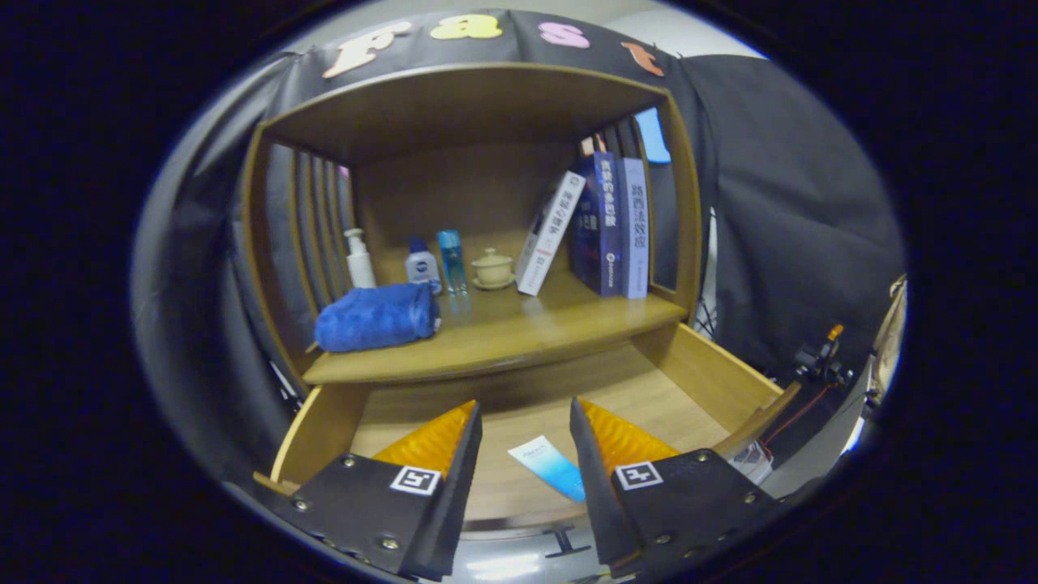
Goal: Pull open the drawer, take out the items inside it, and place them on the countertop above the cabinet.
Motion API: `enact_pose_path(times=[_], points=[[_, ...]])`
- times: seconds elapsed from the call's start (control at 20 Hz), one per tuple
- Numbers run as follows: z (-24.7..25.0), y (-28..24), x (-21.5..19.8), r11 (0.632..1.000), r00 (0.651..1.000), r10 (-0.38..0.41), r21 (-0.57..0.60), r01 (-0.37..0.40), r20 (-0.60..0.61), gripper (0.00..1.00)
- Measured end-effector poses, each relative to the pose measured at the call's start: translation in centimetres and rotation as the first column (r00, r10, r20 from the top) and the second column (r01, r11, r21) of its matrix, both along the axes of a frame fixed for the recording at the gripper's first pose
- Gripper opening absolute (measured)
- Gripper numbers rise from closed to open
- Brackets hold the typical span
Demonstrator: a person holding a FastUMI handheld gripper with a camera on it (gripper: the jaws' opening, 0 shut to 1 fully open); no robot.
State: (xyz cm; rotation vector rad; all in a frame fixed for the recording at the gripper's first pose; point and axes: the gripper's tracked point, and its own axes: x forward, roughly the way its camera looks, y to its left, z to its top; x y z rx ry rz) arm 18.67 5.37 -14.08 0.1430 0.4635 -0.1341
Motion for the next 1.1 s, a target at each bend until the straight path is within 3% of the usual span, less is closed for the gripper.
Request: enact_pose_path(times=[0.15, 0.35, 0.75, 0.9, 1.1], points=[[-3.1, -1.2, 2.6, 0.984, 0.977, -0.151, 0.071, 0.164, -0.154, 0.64], [-7.1, -1.0, 4.0, 0.967, 0.936, -0.177, 0.123, 0.223, -0.303, 0.64], [-12.5, 1.0, 2.7, 0.992, 0.837, -0.035, 0.083, 0.096, -0.546, 0.64], [-13.5, 2.5, 1.1, 0.996, 0.791, 0.069, 0.092, -0.016, -0.608, 0.64], [-13.1, 2.3, 0.8, 0.987, 0.781, 0.155, 0.057, -0.152, -0.604, 0.64]])
